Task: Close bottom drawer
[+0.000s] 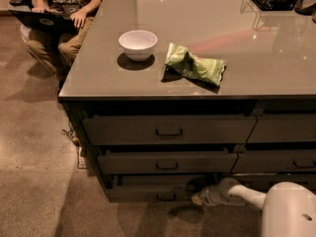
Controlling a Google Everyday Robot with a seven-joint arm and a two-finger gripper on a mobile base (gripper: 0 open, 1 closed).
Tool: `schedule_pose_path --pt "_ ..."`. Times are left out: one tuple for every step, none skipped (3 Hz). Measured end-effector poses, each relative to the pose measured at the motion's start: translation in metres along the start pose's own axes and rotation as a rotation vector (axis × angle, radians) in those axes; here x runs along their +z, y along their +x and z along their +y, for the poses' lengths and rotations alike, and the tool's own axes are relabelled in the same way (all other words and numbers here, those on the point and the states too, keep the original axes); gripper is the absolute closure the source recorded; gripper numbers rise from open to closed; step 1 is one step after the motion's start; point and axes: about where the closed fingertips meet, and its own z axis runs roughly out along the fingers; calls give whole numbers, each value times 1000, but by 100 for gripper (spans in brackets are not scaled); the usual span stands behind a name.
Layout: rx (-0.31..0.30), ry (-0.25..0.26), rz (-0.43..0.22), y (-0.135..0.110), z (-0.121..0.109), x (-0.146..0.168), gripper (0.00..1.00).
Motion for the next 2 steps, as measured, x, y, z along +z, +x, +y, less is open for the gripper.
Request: schedule_pose_path --pt "-3 1 -2 -2 -1 0 100" --pt "-11 4 -10 -8 -5 1 100"
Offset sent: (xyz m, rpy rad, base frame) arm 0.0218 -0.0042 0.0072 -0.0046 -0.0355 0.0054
